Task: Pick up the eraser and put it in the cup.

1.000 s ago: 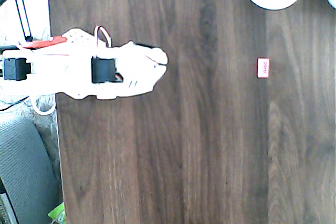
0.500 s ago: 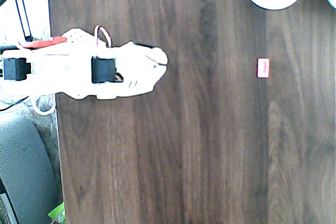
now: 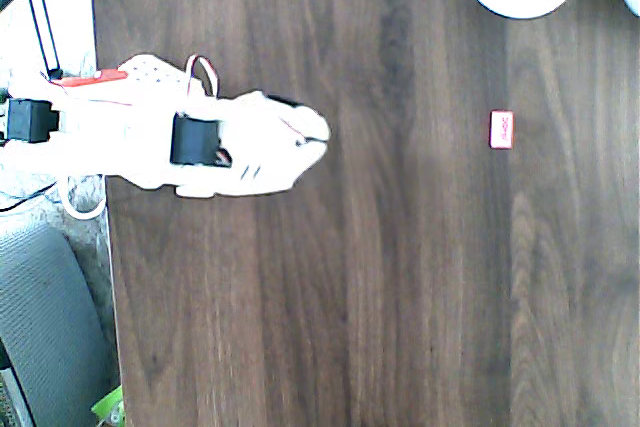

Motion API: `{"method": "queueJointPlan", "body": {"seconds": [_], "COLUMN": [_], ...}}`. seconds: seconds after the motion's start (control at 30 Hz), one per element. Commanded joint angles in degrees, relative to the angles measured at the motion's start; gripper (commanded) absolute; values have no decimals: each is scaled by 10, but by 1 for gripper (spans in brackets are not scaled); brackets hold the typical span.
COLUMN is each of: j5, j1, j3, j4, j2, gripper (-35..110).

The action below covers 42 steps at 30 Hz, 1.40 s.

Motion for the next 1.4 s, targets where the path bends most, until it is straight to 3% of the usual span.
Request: {"method": "queueJointPlan", "body": {"seconds": [0.0, 0.13, 0.23, 0.37, 0.63, 0.83, 1.13, 1.37], "j5": [168, 338, 432, 570, 697, 750, 736, 729], "j1": [-37, -23, 21, 19, -33, -47, -23, -2], "j3": [-114, -174, -263, -468, -608, -699, -887, -939], "j4": [-25, -113, -163, -133, -66, -20, -13, -12], "j2": [18, -24, -218, -556, -747, -881, -1064, -1138], "gripper": [4, 7, 12, 16, 16, 15, 16, 16]}}
